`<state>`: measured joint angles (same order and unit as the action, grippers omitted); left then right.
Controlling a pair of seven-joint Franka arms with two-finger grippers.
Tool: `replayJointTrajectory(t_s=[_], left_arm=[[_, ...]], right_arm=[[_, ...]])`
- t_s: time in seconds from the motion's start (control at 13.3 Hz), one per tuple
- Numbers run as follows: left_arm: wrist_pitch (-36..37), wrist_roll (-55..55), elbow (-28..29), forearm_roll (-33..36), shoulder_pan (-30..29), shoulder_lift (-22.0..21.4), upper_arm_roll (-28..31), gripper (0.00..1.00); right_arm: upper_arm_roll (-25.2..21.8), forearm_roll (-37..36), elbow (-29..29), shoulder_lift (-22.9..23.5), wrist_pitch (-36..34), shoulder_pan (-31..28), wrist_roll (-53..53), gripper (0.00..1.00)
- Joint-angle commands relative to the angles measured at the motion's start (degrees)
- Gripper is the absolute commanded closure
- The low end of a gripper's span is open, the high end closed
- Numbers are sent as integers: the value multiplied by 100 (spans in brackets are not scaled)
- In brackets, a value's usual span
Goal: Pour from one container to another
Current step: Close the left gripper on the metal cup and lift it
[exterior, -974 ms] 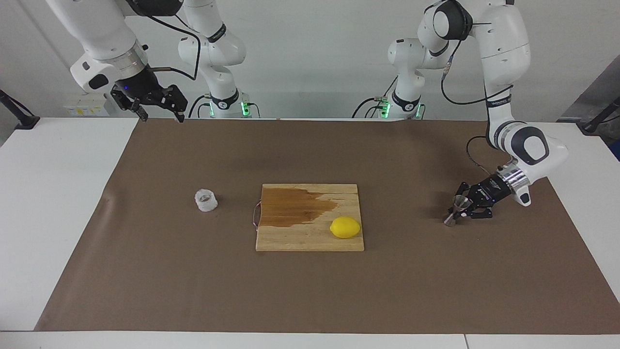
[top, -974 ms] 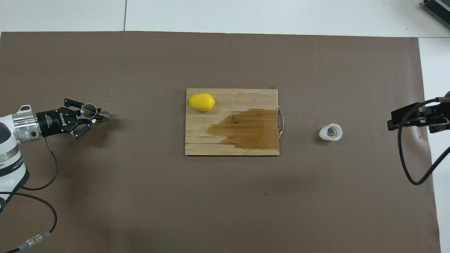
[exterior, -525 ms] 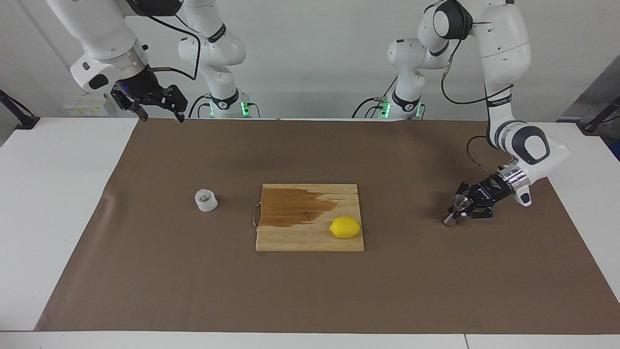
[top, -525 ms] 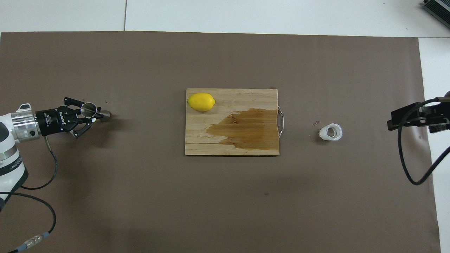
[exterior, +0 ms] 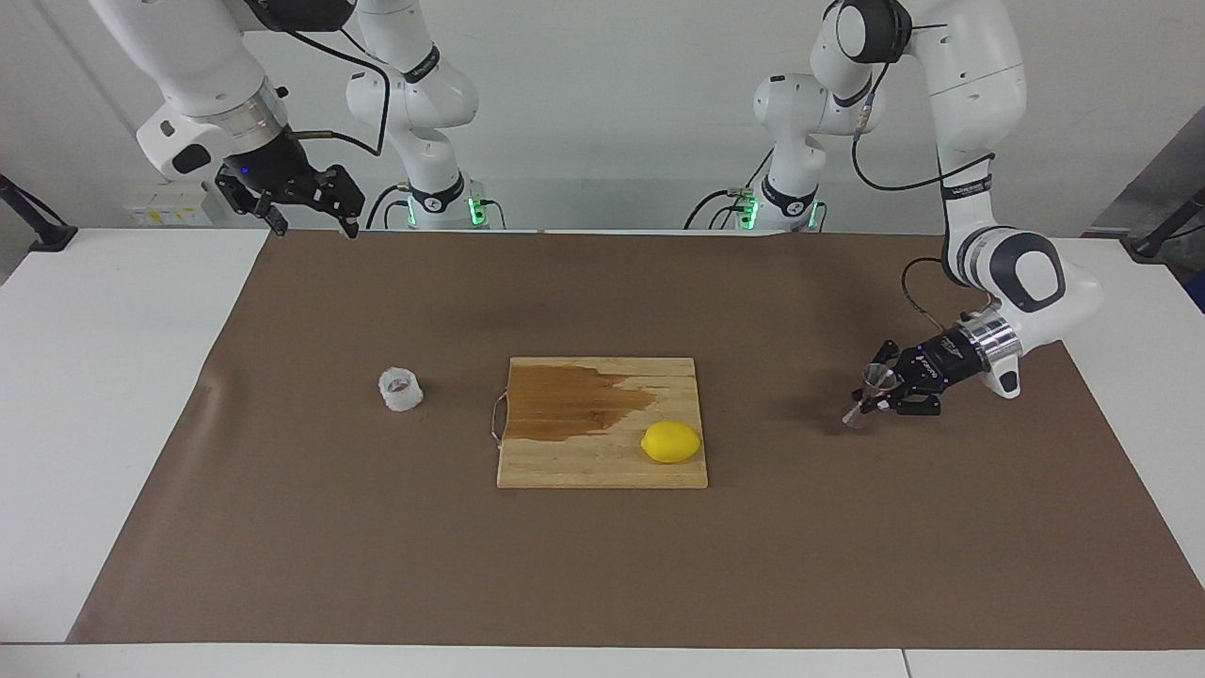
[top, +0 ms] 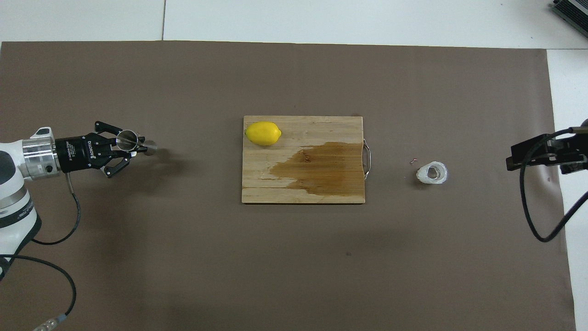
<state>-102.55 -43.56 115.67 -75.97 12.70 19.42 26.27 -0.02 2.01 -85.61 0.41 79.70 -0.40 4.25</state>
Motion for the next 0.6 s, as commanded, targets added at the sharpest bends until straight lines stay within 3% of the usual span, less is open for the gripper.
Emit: replayJointTrajectory(t_s=[0.0, 0.22, 0.52], left_arm=[[86, -153, 26, -84, 346, -114, 53, 100], [192, -591, -18, -93, 732, -149, 9, 100], [-307, -1162, -10, -435, 1532, -403, 9, 100]], right_arm=[[20, -25, 1, -14, -60, -48, -117, 0], [20, -25, 1, -14, -60, -48, -117, 0], [11, -25, 1, -6, -60, -48, -117, 0]])
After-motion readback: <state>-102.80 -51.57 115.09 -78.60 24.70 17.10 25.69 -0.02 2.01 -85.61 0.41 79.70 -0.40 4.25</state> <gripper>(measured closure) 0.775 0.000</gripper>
